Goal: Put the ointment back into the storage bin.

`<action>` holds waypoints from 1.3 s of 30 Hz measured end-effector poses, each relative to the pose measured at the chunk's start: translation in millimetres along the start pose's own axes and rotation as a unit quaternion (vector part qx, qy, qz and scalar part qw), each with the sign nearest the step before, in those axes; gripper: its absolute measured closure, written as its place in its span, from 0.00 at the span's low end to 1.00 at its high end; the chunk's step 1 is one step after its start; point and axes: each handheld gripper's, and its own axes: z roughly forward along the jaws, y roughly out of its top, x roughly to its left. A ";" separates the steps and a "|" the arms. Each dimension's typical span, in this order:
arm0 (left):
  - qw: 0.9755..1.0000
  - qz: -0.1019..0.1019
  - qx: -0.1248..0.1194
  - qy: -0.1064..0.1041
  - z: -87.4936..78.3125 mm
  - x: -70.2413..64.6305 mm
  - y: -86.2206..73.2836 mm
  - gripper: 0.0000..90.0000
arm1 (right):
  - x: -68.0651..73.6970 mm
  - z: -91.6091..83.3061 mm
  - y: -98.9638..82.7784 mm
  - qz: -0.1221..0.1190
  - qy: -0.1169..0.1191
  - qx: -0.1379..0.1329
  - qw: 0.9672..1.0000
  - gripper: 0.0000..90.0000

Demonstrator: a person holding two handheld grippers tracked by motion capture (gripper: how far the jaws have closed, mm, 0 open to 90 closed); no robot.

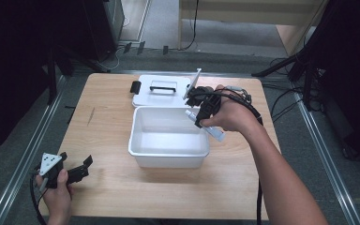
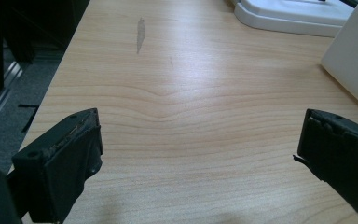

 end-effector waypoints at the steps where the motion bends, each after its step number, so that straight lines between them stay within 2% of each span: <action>1: 1.000 0.000 0.000 0.000 0.0 0.0 0.0 0.00 | 1.5 0.3 1.1 -0.001 0.002 -0.002 1.000 0.80; 13: 1.000 0.000 0.001 -0.001 0.1 0.2 0.1 0.00 | 18.9 5.4 17.9 -0.028 0.010 0.002 1.000 0.80; 29: 1.000 -0.001 0.000 -0.001 0.2 0.2 0.1 0.00 | 34.5 16.0 28.1 -0.066 0.022 0.005 0.998 0.79; 39: 1.000 -0.002 0.000 -0.002 0.2 0.4 0.1 0.00 | 42.6 25.4 31.2 -0.079 0.029 0.010 0.996 0.79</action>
